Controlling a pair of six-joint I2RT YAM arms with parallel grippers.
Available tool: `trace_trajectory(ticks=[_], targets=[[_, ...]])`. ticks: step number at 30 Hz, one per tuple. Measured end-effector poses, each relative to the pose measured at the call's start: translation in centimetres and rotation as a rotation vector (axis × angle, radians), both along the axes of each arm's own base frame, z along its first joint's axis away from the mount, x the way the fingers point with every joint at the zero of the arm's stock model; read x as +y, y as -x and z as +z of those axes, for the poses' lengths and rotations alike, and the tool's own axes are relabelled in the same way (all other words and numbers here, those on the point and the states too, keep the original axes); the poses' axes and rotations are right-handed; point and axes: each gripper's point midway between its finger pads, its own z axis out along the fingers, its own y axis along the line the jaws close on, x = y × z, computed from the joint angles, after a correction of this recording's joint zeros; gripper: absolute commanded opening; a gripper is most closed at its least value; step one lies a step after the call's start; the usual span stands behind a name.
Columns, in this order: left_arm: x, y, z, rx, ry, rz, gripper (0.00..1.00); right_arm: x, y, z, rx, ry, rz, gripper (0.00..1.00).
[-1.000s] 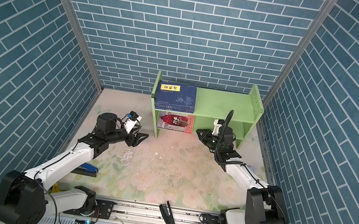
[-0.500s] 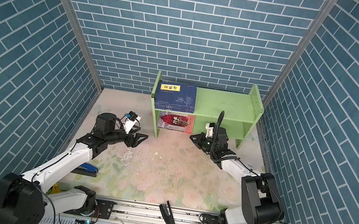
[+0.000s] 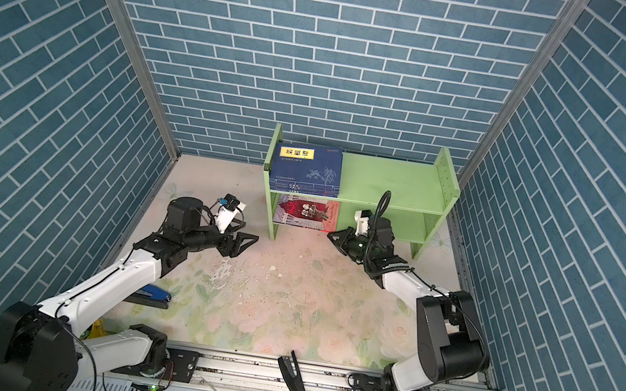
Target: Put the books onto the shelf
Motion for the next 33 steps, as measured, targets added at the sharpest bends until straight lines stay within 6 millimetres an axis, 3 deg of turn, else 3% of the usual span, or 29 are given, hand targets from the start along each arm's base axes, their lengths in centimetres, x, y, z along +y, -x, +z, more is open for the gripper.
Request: trace_trajectory(ticks=[29,33], targets=[[0.0,-0.1,0.1,0.000,0.005,0.003,0.74,0.5,-0.8,-0.4,0.001,-0.008,0.007,0.00],[0.0,-0.1,0.1,0.000,0.005,0.004,0.74,0.1,0.1,0.1,-0.005,-0.016,0.004,0.08]])
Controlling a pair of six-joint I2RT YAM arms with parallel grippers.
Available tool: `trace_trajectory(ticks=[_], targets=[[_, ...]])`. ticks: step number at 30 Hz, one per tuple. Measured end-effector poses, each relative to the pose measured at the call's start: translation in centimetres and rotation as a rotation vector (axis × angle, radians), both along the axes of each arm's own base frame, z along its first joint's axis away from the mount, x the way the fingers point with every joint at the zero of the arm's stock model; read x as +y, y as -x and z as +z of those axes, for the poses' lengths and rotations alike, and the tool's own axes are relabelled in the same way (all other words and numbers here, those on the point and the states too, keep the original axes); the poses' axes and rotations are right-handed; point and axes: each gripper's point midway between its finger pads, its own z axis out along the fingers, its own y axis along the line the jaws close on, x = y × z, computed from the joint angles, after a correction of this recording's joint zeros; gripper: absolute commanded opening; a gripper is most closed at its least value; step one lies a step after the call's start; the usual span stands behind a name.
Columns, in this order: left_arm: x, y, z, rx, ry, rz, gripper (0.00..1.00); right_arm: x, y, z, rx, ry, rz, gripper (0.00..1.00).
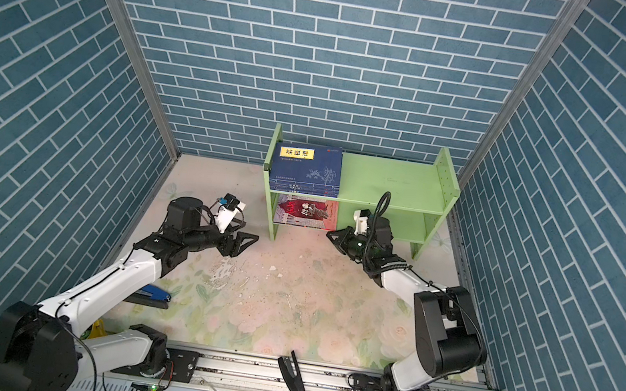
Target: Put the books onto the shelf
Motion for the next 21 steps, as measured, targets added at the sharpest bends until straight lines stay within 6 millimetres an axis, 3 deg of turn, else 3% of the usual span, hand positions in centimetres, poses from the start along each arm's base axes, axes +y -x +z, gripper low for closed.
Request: trace_trajectory(ticks=[6,9,16,21], targets=[[0.0,0.1,-0.2,0.010,-0.004,0.000,0.77,-0.5,1.2,1.2,-0.022,-0.012,-0.005,0.17],[0.2,0.4,-0.5,0.027,-0.010,0.003,0.82,-1.1,2.6,0.7,-0.015,-0.007,-0.005,0.24],[2.3,0.0,-1.0,0.066,-0.020,0.071,0.94,-4.1,7.7,-2.0,0.014,0.121,-0.018,0.57],[6.2,-1.8,-1.1,0.097,0.032,0.221,0.96,-7.8,9.0,-0.1,-0.142,0.290,-0.104,0.91]])
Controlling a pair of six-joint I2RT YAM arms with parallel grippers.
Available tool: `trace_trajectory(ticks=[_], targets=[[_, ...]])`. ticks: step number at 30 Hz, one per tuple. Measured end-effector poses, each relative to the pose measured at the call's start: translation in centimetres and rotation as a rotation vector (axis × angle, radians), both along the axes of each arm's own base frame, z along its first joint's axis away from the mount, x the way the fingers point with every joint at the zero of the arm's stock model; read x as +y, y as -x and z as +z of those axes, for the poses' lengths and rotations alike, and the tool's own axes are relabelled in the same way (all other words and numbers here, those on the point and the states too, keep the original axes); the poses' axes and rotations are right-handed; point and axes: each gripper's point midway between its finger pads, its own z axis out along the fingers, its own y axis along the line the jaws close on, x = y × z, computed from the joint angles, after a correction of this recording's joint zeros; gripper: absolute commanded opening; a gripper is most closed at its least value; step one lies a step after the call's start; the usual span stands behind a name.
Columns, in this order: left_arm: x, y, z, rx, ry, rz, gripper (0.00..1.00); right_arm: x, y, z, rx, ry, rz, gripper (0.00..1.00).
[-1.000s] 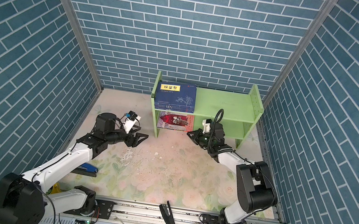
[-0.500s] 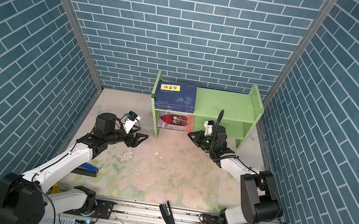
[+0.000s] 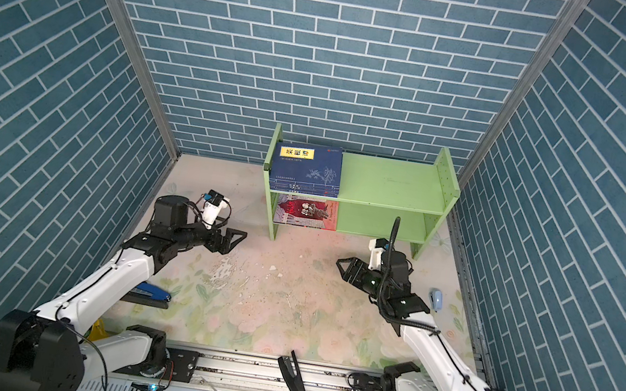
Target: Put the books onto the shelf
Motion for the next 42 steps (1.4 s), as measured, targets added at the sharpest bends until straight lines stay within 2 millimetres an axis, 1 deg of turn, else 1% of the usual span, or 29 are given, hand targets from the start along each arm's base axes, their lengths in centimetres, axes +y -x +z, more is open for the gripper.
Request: trace_trajectory(ticks=[1,5,7,9,12,16,18,21,24,26,28,30,33,34,35,38,41,42], targets=[[1.1,-0.5,-0.1,0.003,0.016,0.042,0.97,-0.7,0.1,0.4,-0.033,0.033,-0.020,0.97],[5.6,-2.2,-1.8,0.025,0.074,0.214,1.00,-4.7,-0.3,1.3,-0.154,0.210,-0.153,0.99],[7.2,-2.7,-3.0,0.028,0.086,0.276,1.00,-7.0,-0.3,1.2,-0.214,0.297,-0.231,0.99],[8.1,-2.8,-4.1,0.015,0.076,0.306,1.00,-8.9,-0.1,0.7,-0.255,0.365,-0.300,0.99],[8.5,-2.8,-5.5,-0.018,0.056,0.317,1.00,-12.1,0.2,0.3,-0.314,0.462,-0.423,0.99],[8.9,-2.8,-6.6,-0.085,0.035,0.327,1.00,-15.7,-0.4,0.6,-0.405,0.561,-0.599,0.99],[9.0,-2.9,-7.1,-0.109,0.025,0.326,1.00,-17.0,-0.8,0.1,-0.414,0.603,-0.666,0.99],[9.4,-3.3,-7.6,-0.125,0.019,0.336,1.00,-18.4,-1.9,-0.7,-0.395,0.659,-0.706,0.99],[9.8,-3.4,-6.9,-0.174,0.013,0.349,1.00,-19.5,-3.2,-1.3,-0.377,0.720,-0.712,0.99],[9.8,-2.9,-6.5,-0.224,0.002,0.347,1.00,-19.7,-4.1,-1.6,-0.383,0.741,-0.703,0.99],[9.8,-2.0,-6.4,-0.277,-0.021,0.351,1.00,-19.9,-4.9,-2.1,-0.391,0.742,-0.695,0.99],[10.1,-1.7,-6.6,-0.290,-0.036,0.363,1.00,-20.4,-5.4,-2.6,-0.404,0.729,-0.710,0.99],[10.6,-2.3,-6.4,-0.326,-0.047,0.385,1.00,-20.7,-5.4,-4.4,-0.398,0.727,-0.705,0.99],[10.8,-2.6,-6.7,-0.330,-0.049,0.392,1.00,-20.8,-5.3,-4.9,-0.389,0.725,-0.696,0.99],[10.9,-2.8,-7.0,-0.330,-0.050,0.401,1.00,-20.8,-5.3,-4.9,-0.394,0.719,-0.689,0.99],[11.2,-2.9,-8.6,-0.307,-0.059,0.420,1.00,-21.0,-5.9,-3.8,-0.455,0.689,-0.693,0.99],[11.4,-2.9,-8.5,-0.339,-0.064,0.434,1.00,-20.7,-6.6,-3.7,-0.475,0.680,-0.655,0.99],[11.5,-3.0,-8.7,-0.335,-0.066,0.437,1.00,-20.6,-6.9,-3.7,-0.478,0.678,-0.641,0.99]])
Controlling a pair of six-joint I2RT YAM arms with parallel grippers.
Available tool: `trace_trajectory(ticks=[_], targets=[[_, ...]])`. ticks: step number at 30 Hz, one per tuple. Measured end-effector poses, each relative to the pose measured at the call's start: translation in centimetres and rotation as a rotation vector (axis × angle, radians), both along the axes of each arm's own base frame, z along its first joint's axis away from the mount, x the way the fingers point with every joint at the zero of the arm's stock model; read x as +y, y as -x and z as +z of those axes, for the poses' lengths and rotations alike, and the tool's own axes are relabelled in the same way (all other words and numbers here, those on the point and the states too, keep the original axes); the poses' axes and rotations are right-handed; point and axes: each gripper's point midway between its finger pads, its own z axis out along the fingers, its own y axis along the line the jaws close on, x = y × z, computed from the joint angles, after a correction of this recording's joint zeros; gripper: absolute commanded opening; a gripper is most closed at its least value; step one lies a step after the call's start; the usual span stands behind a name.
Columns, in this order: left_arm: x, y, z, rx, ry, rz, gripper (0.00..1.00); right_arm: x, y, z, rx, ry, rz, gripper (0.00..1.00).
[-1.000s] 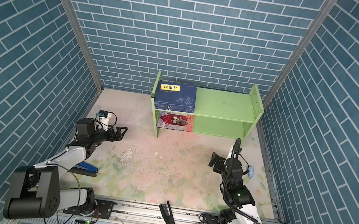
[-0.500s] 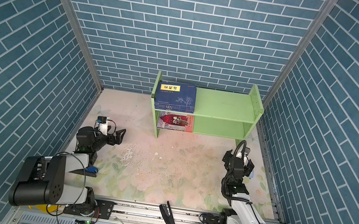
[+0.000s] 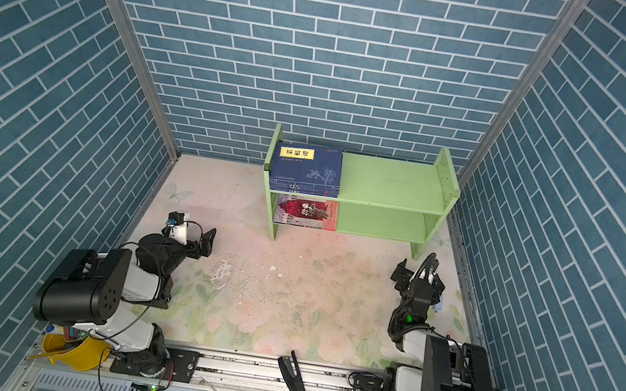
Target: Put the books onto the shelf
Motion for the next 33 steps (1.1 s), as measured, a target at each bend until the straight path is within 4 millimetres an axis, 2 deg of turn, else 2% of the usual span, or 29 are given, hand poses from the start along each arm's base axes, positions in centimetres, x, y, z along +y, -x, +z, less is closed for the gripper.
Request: trace_trajectory(ticks=[3,6,8,11,15,24,33], targets=[[0.2,-0.1,0.2,-0.013,-0.006,0.013,1.00,0.4,-1.3,-0.3,-0.003,0.006,0.040,0.99],[0.2,-0.3,0.8,-0.037,-0.010,0.016,1.00,0.8,-2.1,-2.3,0.032,0.002,0.072,0.99],[0.3,-0.3,0.9,-0.044,-0.011,0.016,1.00,0.8,-2.0,-3.6,0.075,-0.008,0.083,0.99],[0.3,-0.3,0.9,-0.042,-0.011,0.016,1.00,-0.4,-3.2,-3.1,0.082,-0.020,0.060,0.99],[0.3,-0.4,0.8,-0.039,-0.011,0.016,1.00,-0.6,-5.7,-0.6,0.037,-0.019,0.068,0.99],[0.3,-0.5,0.8,-0.039,-0.011,0.016,1.00,0.6,-5.2,-2.5,0.121,-0.039,0.123,0.99],[0.3,-0.4,0.8,-0.039,-0.011,0.015,1.00,0.8,-5.4,-2.7,0.139,-0.045,0.136,0.99]])
